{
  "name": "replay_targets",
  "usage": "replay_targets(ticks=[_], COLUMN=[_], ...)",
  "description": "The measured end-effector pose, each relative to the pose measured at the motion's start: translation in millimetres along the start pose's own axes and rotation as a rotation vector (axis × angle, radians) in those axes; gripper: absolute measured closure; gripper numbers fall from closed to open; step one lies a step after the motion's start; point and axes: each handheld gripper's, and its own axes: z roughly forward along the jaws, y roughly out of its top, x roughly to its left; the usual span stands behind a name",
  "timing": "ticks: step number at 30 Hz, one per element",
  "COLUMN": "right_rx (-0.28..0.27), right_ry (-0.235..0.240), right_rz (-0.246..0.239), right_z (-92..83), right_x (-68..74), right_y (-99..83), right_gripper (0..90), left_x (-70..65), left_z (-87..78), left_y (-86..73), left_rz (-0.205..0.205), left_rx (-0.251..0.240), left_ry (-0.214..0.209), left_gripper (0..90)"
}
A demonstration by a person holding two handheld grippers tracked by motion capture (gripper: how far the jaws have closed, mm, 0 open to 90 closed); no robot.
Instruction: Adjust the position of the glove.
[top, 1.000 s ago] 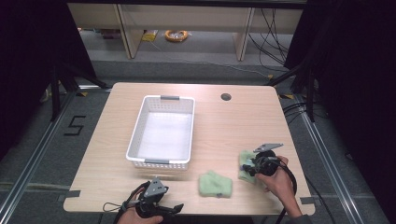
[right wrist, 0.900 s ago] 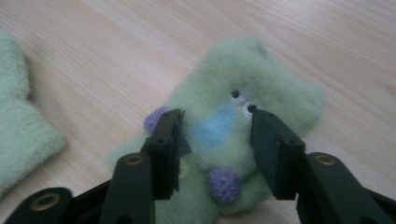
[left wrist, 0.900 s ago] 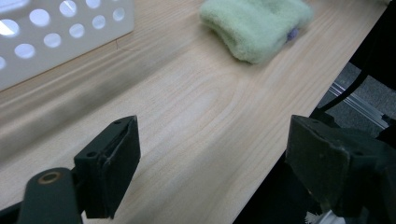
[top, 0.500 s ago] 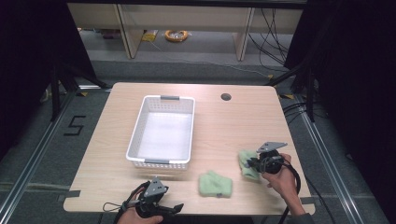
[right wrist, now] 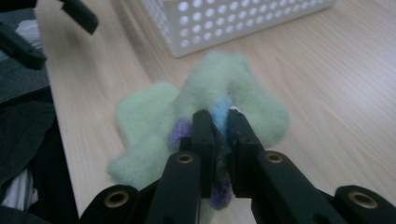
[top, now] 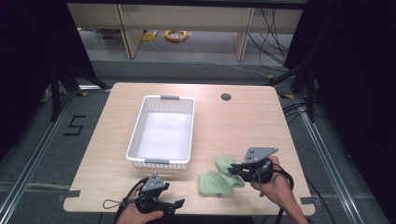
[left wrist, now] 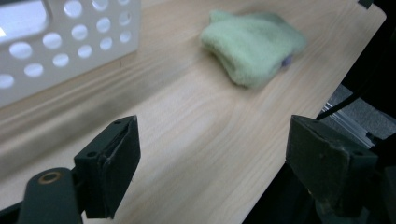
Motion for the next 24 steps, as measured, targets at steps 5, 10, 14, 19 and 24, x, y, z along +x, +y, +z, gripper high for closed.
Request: replay_targets(ticks=[5, 10, 14, 19, 24], right_rx=[0.011, 0.014, 0.051, 0.079, 0.064], right_ry=[0.078, 0.151, 0.202, 0.221, 0.235], right_rz=[-0.066, -0.136, -0.168, -0.176, -0.162], right_z=[16.2, 32.6, 44.5, 49.9, 50.6], right_x=[8.8, 12.7, 14.7, 16.7, 19.2], right_y=[8.1, 12.1, 9.8, 1.5, -1.1], right_gripper=[83.8, 83.4, 82.9, 81.3, 71.7], left_x=[-3.8, -7.3, -7.1, -7.6, -10.3], left_z=[3.2, 10.7, 21.1, 38.2, 43.8], left_y=[11.1, 22.5, 31.0, 41.0, 50.2], left_rz=[-0.002, 0.027, 0.060, 0.053, 0.086], left_rx=[-0.035, -0.027, -0.009, -0.008, -0.009], left_ry=[-0.006, -0.019, -0.022, -0.048, -0.061], left_gripper=[17.4, 17.4, 17.7, 20.0, 22.3])
